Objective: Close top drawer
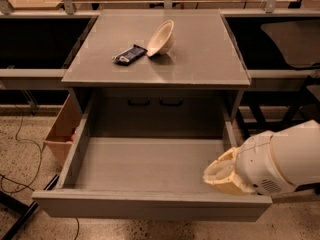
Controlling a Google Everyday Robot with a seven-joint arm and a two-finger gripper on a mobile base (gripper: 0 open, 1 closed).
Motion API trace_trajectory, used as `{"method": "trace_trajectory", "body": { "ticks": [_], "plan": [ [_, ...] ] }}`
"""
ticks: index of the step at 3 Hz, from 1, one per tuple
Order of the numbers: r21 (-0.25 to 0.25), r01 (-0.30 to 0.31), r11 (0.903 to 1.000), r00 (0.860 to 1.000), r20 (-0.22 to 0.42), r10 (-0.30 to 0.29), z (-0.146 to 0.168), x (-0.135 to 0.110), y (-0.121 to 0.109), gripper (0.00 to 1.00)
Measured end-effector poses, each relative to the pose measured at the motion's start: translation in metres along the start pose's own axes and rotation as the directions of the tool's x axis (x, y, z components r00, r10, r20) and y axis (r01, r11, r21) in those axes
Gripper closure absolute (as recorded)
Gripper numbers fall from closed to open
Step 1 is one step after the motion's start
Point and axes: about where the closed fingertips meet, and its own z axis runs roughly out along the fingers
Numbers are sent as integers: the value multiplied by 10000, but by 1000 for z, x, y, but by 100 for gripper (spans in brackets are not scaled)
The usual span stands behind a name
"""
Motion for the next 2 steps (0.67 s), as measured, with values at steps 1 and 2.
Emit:
{"method": "trace_trajectory", "body": {
  "ticks": [1,2],
  "plan": [
    [78,-819,9966,9955,484,815,36,9,4,100],
    [78,-819,9966,9955,484,814,36,9,4,100]
  ]
}}
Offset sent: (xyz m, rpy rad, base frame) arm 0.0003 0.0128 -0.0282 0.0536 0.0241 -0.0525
